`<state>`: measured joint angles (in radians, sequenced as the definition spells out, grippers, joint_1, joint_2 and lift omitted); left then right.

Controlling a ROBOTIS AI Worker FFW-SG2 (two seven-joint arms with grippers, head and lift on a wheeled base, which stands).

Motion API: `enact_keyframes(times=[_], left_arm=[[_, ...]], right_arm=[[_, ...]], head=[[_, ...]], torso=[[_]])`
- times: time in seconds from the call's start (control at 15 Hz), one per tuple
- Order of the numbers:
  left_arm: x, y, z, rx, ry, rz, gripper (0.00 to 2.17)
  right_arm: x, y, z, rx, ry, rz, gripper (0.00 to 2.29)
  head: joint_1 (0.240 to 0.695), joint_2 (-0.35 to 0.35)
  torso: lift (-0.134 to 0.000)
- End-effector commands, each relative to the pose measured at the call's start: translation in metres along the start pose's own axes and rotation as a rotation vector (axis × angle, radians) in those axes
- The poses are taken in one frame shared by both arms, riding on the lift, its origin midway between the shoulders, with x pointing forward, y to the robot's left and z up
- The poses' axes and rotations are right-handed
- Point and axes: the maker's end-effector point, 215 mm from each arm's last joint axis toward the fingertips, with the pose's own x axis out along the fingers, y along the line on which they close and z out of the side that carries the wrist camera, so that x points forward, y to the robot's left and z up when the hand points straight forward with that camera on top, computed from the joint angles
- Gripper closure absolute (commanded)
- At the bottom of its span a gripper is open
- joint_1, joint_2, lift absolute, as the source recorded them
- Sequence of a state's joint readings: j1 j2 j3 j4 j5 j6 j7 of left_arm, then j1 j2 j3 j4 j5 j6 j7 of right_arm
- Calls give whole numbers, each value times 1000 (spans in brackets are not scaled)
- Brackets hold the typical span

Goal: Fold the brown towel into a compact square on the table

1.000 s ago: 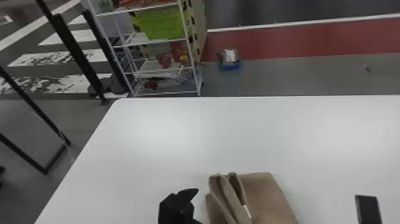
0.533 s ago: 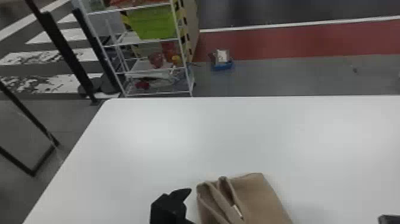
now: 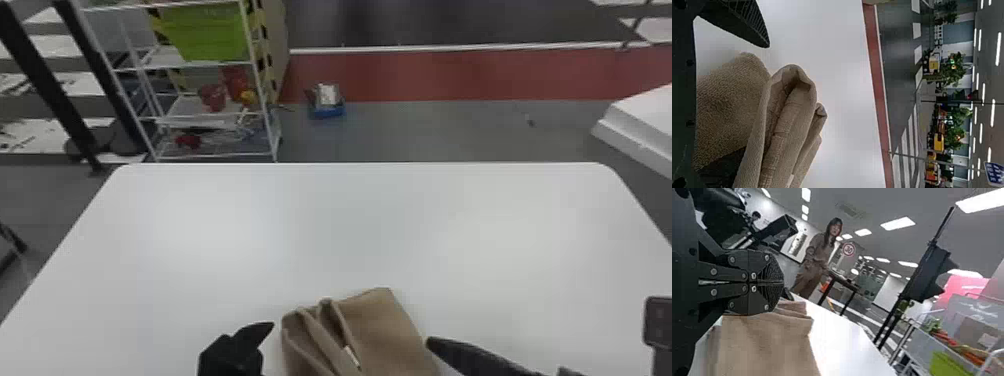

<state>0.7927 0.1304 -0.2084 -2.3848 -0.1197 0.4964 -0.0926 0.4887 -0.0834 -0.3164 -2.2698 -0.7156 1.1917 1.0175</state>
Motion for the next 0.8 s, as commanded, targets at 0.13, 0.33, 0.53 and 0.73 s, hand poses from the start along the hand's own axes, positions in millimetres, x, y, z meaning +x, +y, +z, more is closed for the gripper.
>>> enact_keyframes(times=[0.13,0.33,0.53,0.73], left_arm=[[1,0,-1,0,0,-4,19],[2,0,0,1,0,-5,19],[3,3,-2,-2,2,-2,19],[4,6,0,2,-3,1,19]], right_arm=[[9,-36,13,-89,-34,-64,2017],[38,-54,-10,-90,29,-76,2017],[58,-71,-33,-68,89,-83,2017],[60,-84,-49,-41,144,-111,2017]], head=[[695,40],[695,47],[695,104],[695,145]], torso=[[-124],[-124],[-124],[-124]])
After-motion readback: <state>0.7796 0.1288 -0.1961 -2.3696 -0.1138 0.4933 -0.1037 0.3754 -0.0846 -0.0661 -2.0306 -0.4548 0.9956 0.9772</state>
